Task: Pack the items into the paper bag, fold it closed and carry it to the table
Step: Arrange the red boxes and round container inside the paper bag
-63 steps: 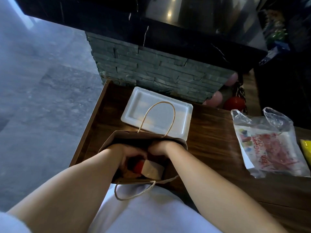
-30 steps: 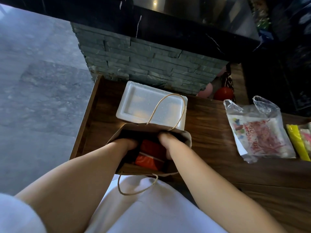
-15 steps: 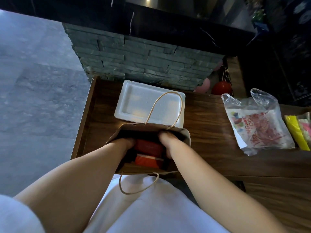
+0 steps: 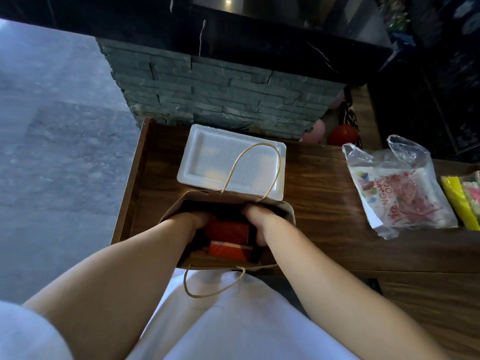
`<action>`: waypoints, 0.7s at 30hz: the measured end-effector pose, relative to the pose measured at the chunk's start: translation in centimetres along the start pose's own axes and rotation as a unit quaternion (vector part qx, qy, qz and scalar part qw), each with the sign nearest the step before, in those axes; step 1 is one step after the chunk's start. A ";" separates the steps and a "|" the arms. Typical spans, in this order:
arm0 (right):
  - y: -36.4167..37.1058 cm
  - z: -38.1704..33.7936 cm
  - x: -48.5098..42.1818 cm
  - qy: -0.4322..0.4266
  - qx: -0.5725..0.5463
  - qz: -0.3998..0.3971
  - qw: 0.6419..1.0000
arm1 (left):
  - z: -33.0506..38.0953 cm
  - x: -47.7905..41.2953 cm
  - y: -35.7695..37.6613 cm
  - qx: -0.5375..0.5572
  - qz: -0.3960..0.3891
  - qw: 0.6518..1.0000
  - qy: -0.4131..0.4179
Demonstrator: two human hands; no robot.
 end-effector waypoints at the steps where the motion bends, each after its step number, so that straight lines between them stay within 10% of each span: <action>1: -0.1 0.0 0.1 0.009 -0.005 -0.004 1.000 | -0.1 0.1 -0.1 -0.003 -0.012 1.000 -0.015; 21: 0.3 1.9 -0.1 0.048 -0.006 -0.034 0.998 | -0.6 -0.4 0.7 -0.030 -0.031 0.999 -0.016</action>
Point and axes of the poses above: each hand's wrist, its own x-axis away from the middle knuckle, its own y-axis out of the palm, z = x × y, the point moved 3 cm from there along -x, towards the middle knuckle, and after that the axes turned 13 degrees about -x, right-handed, at the moved point
